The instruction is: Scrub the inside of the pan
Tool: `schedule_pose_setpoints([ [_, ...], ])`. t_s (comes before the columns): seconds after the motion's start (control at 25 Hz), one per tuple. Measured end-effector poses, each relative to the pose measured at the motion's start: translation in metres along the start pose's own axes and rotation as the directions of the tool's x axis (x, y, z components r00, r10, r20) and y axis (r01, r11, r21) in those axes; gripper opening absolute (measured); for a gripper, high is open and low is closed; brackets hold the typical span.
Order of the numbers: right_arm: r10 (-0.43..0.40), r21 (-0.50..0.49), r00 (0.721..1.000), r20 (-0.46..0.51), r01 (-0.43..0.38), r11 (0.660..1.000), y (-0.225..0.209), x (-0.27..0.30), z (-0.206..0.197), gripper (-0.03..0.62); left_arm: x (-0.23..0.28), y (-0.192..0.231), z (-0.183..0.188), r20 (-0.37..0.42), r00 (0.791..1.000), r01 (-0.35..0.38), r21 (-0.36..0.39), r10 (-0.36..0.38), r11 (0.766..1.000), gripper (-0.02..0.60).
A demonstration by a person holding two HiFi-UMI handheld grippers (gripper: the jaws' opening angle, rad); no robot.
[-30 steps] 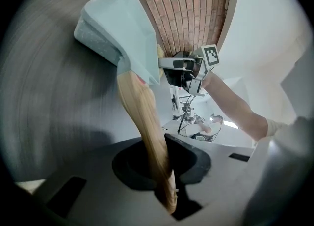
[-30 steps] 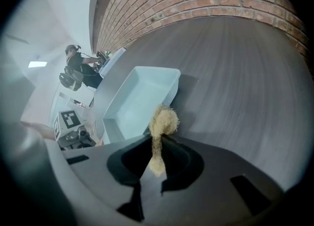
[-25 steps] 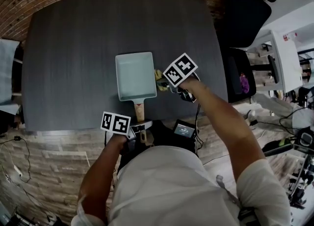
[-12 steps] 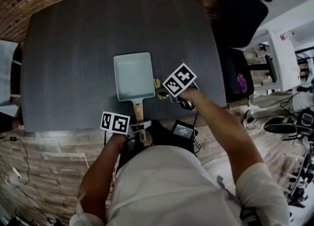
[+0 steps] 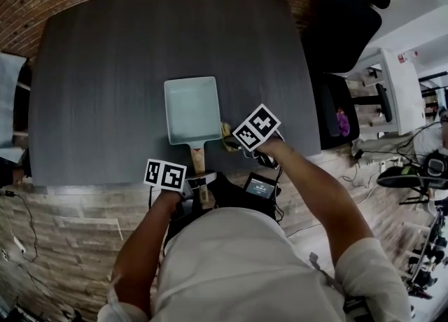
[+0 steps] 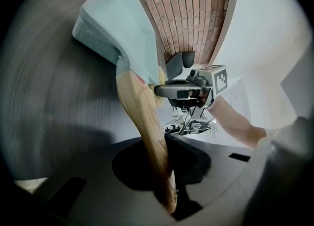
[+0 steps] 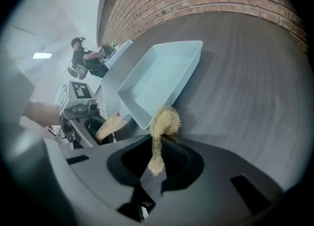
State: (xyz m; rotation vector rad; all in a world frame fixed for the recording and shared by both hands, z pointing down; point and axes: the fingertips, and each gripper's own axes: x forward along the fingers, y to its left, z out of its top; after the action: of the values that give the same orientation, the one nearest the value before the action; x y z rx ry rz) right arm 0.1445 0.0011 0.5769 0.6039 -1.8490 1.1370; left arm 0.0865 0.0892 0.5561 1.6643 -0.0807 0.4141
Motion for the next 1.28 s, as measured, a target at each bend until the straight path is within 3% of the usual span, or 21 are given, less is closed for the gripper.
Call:
schedule_pose_setpoints([
  [0.56,-0.003,-0.052,0.998,-0.060,0.000,0.999,0.027,0.001,-0.041,0.057,0.001,-0.001,0.001,0.034,0.999,0.010,-0.008,-0.009,1.000,0.069],
  [0.72,-0.027,-0.145,0.995,-0.097,0.013,0.989,0.041,0.008,-0.040,0.057,0.001,0.000,0.002,0.043,0.999,0.015,-0.006,-0.014,1.000,0.069],
  [0.96,-0.142,-0.348,0.977,-0.159,0.080,0.934,0.051,0.021,-0.021,0.057,0.001,-0.001,0.002,0.044,0.999,0.009,-0.007,-0.008,1.000,0.069],
  [1.28,-0.181,-0.312,0.971,-0.159,0.124,0.942,0.029,0.010,-0.018,0.057,0.001,-0.002,0.000,0.037,0.999,0.013,-0.004,-0.012,1.000,0.069],
])
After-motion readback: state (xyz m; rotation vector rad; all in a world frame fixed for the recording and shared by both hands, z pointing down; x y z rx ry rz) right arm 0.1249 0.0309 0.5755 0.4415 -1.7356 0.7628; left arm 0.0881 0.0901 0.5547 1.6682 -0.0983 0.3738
